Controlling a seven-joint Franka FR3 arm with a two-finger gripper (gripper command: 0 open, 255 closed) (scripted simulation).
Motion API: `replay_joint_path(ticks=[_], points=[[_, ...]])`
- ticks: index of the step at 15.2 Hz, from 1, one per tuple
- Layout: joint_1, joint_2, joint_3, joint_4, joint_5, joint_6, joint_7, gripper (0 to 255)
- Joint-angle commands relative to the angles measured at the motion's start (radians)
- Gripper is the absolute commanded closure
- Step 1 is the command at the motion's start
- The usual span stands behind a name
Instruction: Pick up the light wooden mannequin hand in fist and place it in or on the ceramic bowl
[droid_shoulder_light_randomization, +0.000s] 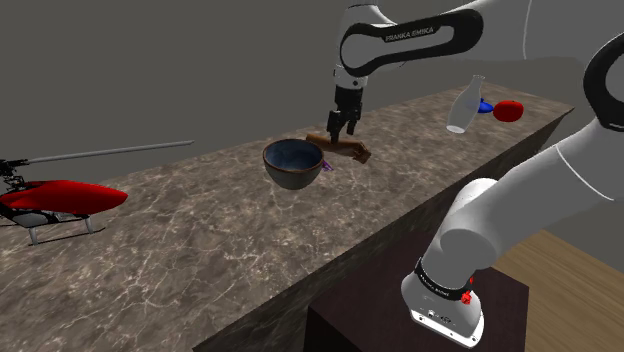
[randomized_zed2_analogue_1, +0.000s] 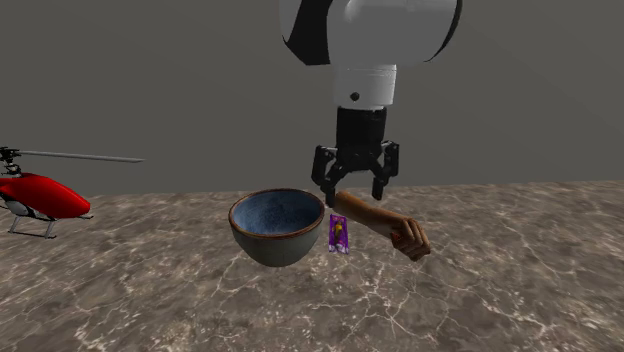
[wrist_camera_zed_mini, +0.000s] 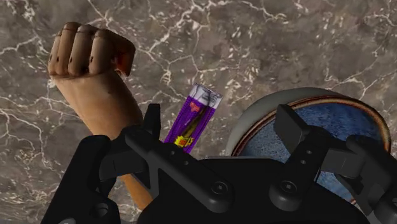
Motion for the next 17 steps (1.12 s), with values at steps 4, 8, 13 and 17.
replay_joint_path(ticks=[4, 8, 13, 17], points=[[-0.01, 0.175, -0.052, 0.083, -0.034, 0.098, -0.112, 0], [-0.019, 0.314, -0.083, 0.162, -0.044, 0.166, -0.194, 0], [-0.027, 0.396, -0.096, 0.18, -0.042, 0.233, -0.234, 0], [-0.029, 0.418, -0.099, 0.149, -0.038, 0.286, -0.237, 0]])
